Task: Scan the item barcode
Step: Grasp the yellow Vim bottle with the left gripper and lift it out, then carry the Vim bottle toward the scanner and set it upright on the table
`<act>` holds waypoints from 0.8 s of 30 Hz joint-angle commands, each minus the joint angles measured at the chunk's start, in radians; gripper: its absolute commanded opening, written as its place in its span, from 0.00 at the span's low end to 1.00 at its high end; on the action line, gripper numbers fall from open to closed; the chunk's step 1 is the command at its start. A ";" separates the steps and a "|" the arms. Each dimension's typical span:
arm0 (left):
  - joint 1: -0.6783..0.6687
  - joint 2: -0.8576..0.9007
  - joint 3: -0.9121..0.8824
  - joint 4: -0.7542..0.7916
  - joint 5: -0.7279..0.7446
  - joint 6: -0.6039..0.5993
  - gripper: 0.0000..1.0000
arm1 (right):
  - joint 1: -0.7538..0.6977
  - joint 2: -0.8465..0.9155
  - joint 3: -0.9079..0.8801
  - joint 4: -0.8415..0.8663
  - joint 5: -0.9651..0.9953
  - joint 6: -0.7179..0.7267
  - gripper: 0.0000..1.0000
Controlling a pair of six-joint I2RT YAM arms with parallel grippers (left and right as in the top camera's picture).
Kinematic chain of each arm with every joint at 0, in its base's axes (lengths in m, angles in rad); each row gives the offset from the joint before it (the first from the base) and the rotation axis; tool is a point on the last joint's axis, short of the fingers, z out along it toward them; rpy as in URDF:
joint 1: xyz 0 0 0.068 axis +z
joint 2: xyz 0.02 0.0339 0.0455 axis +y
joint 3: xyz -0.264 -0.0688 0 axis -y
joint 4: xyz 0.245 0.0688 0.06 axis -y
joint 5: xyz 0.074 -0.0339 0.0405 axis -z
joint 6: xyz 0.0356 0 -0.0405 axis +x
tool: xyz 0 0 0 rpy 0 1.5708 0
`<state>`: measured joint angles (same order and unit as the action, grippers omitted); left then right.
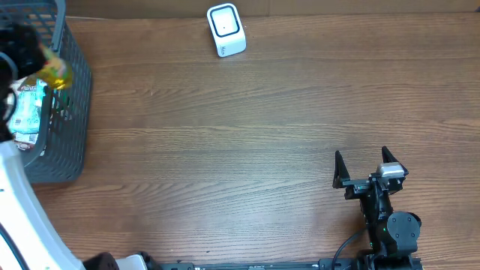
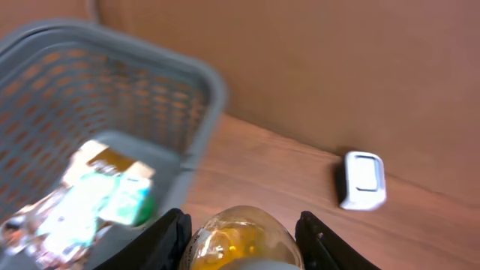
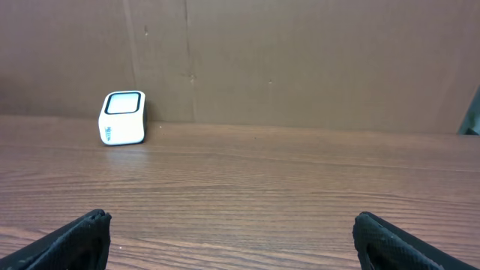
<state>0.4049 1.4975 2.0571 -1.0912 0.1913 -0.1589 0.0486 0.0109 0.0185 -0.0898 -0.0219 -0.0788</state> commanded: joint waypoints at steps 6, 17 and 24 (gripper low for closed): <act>-0.267 -0.031 0.024 -0.047 -0.044 0.006 0.47 | 0.007 -0.008 -0.011 0.007 0.001 -0.001 1.00; -0.594 0.151 0.024 -0.056 -0.045 0.001 0.46 | 0.007 -0.008 -0.011 0.007 0.001 -0.001 1.00; -0.811 0.333 0.024 0.007 -0.079 -0.037 0.44 | 0.007 -0.008 -0.011 0.007 0.001 -0.001 1.00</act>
<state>-0.3233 1.7729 2.0583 -1.1110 0.1368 -0.1608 0.0486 0.0109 0.0185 -0.0891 -0.0219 -0.0788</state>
